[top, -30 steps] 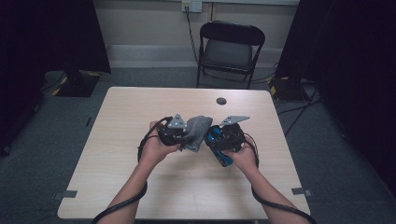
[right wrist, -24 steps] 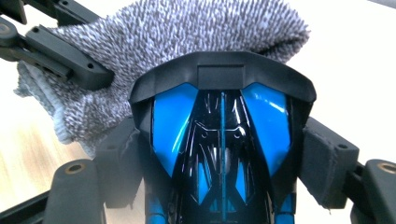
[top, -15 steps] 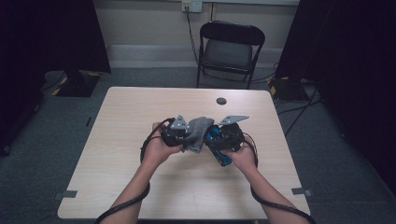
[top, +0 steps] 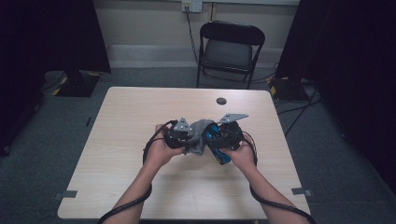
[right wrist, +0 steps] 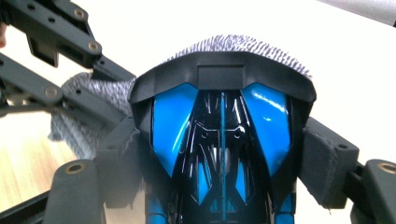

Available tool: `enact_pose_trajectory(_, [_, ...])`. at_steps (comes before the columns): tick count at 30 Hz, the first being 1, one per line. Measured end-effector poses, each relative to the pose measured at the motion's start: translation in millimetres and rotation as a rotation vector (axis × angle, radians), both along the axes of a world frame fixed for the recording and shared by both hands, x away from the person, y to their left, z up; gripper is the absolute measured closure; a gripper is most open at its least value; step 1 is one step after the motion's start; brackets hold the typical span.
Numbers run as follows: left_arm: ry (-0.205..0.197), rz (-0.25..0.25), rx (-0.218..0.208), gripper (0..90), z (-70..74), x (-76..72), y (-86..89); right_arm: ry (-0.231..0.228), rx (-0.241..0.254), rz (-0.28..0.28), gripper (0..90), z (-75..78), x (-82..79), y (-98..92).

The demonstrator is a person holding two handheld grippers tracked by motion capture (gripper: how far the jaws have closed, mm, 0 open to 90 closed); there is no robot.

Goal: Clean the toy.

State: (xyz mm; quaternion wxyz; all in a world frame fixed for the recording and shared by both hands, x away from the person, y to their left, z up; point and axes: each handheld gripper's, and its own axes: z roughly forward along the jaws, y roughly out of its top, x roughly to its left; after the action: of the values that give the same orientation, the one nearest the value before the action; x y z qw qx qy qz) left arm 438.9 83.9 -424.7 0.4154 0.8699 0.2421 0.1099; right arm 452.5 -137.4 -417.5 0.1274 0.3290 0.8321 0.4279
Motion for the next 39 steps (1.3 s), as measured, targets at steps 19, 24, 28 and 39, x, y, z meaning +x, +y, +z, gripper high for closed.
enact_pose_trajectory(19, [0.023, -0.010, 0.011, 75.1, -6.5, -2.5, -5.2, -0.009, 0.011, -0.016, 25.4, 7.1, 3.2, 0.9])
enact_pose_trajectory(24, [0.015, -0.034, 0.016, 75.1, -6.9, -4.3, -10.3, -0.009, 0.003, -0.015, 25.4, 9.9, 4.5, 1.4])
enact_pose_trajectory(28, [0.018, -0.027, 0.012, 75.0, -5.9, -5.1, -13.5, -0.010, 0.004, -0.014, 25.3, 11.2, 5.7, 2.3])
enact_pose_trajectory(39, [0.012, -0.050, 0.026, 75.1, -8.1, -9.5, -19.4, -0.008, 0.006, -0.017, 25.4, 13.6, 9.3, 5.5])
